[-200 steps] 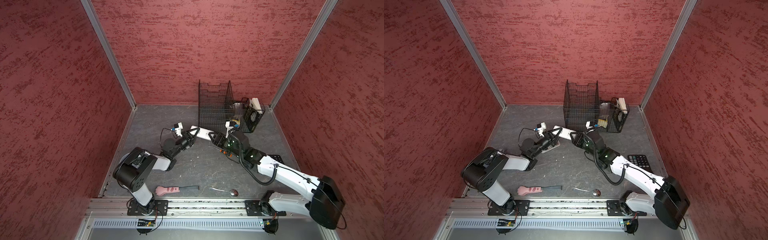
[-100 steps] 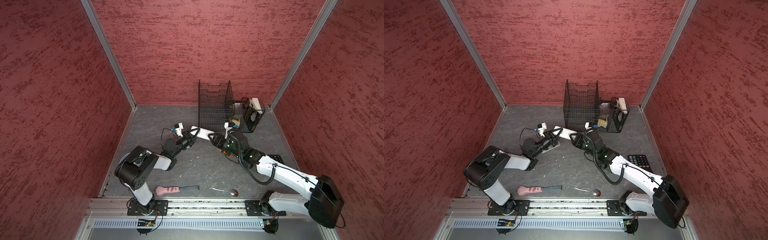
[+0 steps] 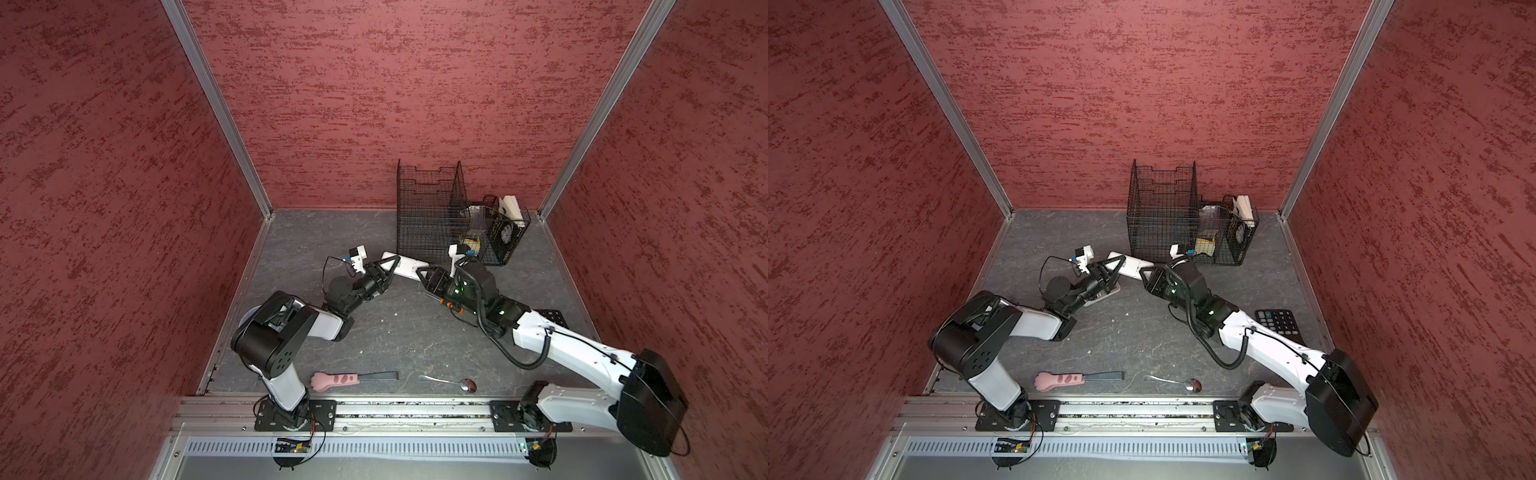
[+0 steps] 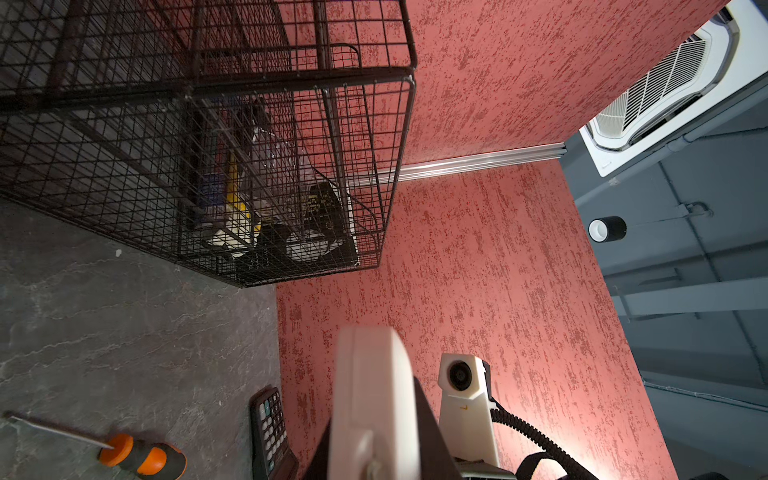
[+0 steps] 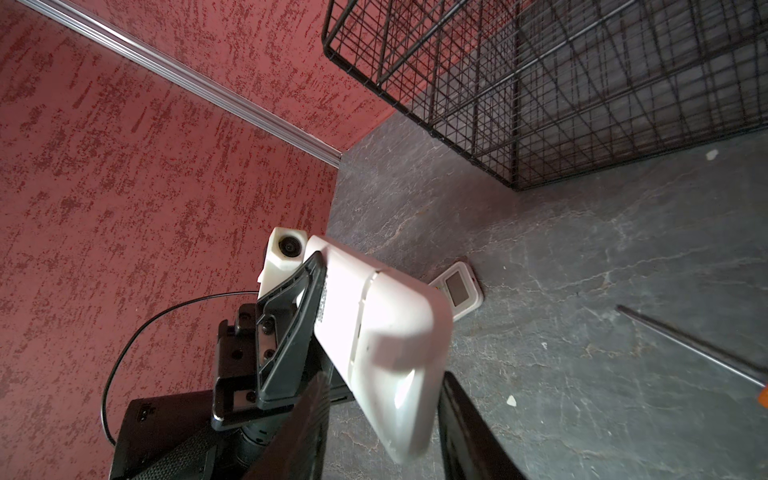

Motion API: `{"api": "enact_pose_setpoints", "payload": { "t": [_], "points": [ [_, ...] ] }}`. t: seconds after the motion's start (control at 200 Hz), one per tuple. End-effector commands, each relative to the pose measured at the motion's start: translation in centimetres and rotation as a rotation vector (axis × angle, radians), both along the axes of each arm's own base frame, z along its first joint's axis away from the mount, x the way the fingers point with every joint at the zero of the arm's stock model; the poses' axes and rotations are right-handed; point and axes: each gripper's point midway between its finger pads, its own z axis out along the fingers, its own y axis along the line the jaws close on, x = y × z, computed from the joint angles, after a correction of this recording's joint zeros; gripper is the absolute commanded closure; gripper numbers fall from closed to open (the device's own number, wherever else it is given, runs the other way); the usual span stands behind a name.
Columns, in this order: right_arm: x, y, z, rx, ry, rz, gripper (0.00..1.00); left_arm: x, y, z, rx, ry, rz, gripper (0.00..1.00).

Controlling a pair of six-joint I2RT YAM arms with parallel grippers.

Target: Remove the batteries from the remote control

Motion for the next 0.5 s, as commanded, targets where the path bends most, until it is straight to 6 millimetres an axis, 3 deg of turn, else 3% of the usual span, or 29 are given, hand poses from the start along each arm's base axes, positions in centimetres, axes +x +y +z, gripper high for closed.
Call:
{"api": "enact_pose_setpoints", "payload": {
  "t": [0.0, 0.496],
  "points": [
    [0.25, -0.02, 1.11, 0.028, -0.018, -0.007, 0.56, 0.3, -0.18, 0.43, 0.004, -0.039, 0.006, 1.0],
    [0.12, -0.27, 1.21, 0.084, -0.005, -0.027, 0.56, 0.36, -0.3, 0.71, 0.007, -0.053, 0.006, 1.0]
  ]
}}
